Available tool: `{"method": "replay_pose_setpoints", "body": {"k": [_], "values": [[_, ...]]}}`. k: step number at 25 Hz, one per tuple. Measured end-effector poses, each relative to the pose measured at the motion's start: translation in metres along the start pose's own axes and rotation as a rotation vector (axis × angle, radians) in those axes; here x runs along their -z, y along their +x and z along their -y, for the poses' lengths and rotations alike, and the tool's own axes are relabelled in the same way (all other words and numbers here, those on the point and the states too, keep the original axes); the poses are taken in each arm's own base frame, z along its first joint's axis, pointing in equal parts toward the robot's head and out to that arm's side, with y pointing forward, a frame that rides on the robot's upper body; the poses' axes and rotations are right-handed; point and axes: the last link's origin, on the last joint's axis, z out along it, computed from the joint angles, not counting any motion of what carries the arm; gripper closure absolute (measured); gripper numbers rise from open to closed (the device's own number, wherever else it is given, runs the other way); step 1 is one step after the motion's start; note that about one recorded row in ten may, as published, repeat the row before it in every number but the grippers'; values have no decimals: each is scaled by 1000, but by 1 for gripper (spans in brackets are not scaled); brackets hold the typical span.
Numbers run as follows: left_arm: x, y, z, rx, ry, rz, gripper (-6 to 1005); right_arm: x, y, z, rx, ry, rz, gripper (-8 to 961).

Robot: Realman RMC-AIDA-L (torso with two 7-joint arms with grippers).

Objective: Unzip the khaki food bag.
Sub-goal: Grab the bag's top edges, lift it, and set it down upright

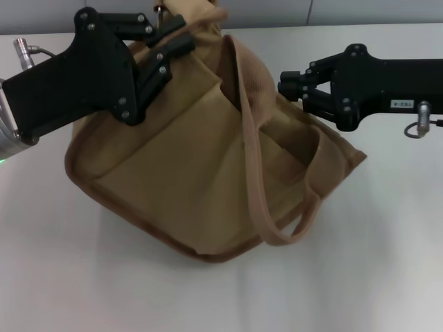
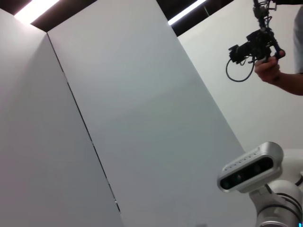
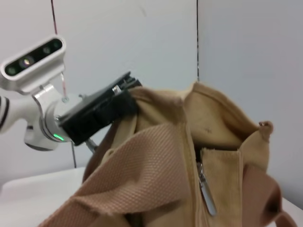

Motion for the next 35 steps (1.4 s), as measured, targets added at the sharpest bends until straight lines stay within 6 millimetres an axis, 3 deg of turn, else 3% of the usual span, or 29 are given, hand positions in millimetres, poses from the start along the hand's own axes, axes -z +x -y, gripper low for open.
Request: {"method": "replay_pose_setpoints", "body": {"k": [9,18,28,35], "values": [[4,4,-11,3,-60,-17,820,-4,-1,1,-6,-30,-5,757],[1,3,-11,-1,-82,-12,816,-38,-18,8,39,-111,-82,519],[-3,2,-8,-1,-96,-3,812,-58,-35,5,112,-164,-104,479],[-10,0,-8,-2,-133,3,809,-77,-33,2,147,-164,-147,442]]}}
